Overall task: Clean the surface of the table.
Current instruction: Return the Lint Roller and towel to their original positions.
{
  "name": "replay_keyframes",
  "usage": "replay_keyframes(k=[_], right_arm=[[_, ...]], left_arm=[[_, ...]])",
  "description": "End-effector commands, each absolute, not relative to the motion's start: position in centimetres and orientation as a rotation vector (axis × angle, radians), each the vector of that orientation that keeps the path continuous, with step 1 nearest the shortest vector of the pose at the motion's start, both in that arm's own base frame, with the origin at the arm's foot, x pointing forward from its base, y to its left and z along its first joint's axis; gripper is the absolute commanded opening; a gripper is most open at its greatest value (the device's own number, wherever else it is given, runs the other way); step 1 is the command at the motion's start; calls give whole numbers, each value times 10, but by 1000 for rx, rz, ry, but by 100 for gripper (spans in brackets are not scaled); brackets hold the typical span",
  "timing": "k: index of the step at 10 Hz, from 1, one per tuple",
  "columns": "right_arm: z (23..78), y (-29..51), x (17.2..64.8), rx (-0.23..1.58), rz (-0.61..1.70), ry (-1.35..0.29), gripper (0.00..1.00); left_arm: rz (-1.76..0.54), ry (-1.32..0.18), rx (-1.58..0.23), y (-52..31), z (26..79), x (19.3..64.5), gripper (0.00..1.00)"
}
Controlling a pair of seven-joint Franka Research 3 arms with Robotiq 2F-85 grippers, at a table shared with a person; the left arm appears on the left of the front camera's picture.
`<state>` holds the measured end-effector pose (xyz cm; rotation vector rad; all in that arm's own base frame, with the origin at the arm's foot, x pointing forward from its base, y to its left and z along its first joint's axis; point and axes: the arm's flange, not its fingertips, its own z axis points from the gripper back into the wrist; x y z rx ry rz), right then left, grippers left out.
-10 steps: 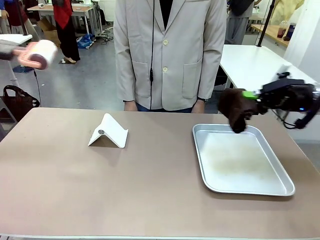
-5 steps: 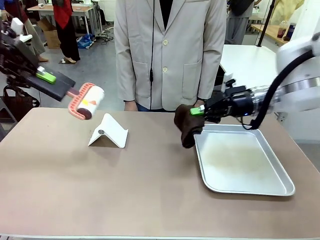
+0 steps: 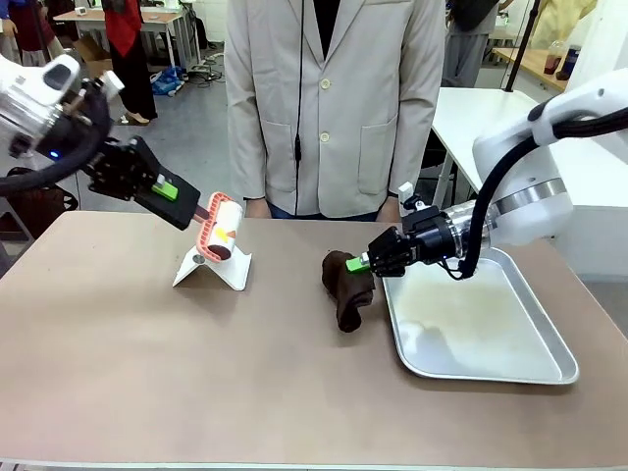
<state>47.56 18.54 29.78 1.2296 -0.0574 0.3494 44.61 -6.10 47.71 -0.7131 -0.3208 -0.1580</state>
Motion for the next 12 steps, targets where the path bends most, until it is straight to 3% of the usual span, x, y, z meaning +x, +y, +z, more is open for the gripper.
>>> replay_keyframes(k=[1,7,8,12], right_arm=[[303,190,483,1223,402,-121,10],[298,184,481,1220,393,-105,10],[310,201,482,1100,411,-127,10],[310,226,489,1014,387,-166,10]], left_arm=[[-62,-260,-736,-65,472,456,22],[-89,-266,-722,-68,463,454,22],[-102,-295,-685,-77,464,451,22],[-101,-287,-586,-98,452,469,22]])
